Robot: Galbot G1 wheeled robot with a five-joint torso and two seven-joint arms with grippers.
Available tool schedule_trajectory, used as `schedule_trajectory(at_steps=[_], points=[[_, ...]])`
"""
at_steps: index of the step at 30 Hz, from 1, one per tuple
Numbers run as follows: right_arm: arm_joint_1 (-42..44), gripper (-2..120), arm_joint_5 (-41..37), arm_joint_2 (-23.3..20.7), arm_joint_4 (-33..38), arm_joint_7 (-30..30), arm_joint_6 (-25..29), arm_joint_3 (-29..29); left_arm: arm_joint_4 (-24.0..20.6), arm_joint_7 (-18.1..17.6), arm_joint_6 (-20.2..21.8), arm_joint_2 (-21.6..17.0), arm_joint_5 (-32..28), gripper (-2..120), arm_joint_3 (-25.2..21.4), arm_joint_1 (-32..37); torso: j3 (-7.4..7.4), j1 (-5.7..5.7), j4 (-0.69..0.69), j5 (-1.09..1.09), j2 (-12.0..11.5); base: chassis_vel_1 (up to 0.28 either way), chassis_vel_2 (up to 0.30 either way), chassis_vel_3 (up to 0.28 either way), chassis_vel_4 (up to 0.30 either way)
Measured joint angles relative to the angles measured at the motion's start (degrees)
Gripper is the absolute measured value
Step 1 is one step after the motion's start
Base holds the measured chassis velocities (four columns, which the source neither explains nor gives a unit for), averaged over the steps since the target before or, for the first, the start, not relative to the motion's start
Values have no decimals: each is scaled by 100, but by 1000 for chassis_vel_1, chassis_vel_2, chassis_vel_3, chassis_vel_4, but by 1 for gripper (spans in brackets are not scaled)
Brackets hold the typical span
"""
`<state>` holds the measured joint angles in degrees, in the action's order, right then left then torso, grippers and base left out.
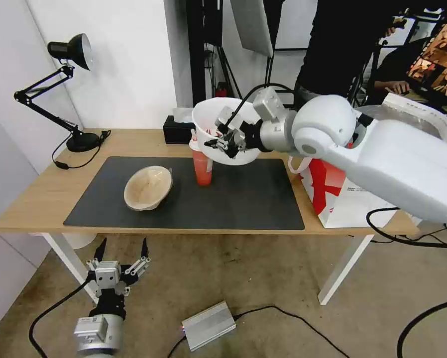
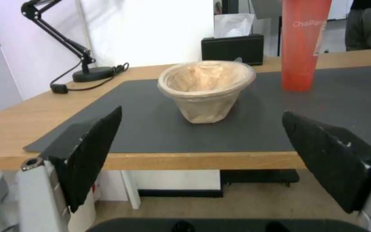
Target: Pick up the trash from the table and place it into the takeout bag.
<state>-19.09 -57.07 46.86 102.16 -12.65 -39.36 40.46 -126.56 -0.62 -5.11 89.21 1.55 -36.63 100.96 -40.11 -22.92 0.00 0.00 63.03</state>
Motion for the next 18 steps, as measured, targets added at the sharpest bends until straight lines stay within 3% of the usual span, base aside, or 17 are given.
schedule_trajectory(at_steps=[18], points=[[-577, 0, 42, -339, -617, -449, 98, 38, -5, -1, 0, -72, -21, 100, 2, -20, 0, 0, 0, 1, 0, 0, 0, 0, 0]])
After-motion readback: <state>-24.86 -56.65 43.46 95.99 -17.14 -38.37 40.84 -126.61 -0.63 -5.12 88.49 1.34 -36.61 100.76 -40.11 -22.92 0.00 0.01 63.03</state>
